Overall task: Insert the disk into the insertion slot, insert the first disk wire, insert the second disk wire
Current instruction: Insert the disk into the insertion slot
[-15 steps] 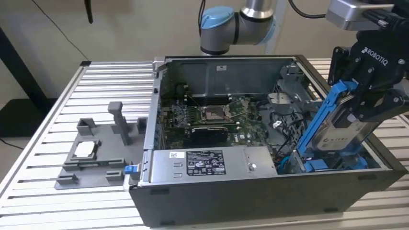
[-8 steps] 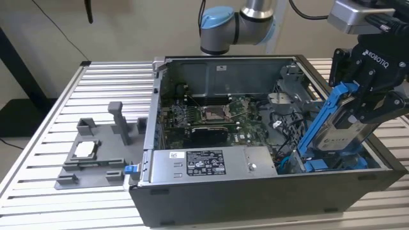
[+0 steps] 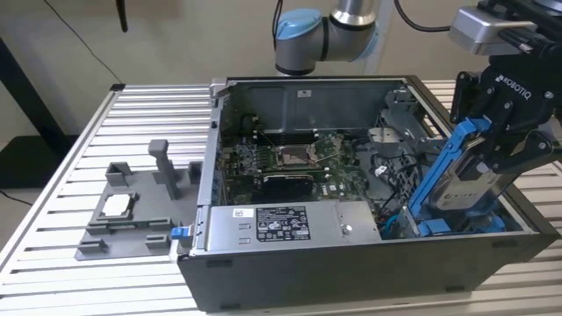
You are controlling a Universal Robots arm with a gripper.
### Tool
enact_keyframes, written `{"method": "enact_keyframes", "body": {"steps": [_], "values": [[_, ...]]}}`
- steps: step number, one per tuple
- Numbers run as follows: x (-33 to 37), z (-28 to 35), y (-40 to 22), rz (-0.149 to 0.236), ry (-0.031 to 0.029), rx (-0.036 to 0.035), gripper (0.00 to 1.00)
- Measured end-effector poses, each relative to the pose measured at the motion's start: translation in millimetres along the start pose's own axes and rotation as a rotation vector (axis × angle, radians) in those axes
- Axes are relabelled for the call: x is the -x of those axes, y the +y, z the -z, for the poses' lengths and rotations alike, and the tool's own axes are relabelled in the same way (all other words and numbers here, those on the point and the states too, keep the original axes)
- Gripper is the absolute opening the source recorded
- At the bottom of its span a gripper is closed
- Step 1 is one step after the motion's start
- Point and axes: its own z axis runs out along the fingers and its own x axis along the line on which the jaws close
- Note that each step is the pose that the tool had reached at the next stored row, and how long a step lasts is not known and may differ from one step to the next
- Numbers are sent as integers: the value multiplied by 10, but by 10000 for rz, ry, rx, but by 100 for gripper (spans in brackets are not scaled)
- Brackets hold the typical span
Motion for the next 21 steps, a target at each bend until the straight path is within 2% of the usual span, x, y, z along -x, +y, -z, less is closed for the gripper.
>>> {"method": "enact_keyframes", "body": {"steps": [4, 21], "values": [[0, -53, -9, 39, 3, 1, 33], [-1, -361, -36, 82, 4, 8, 33]]}}
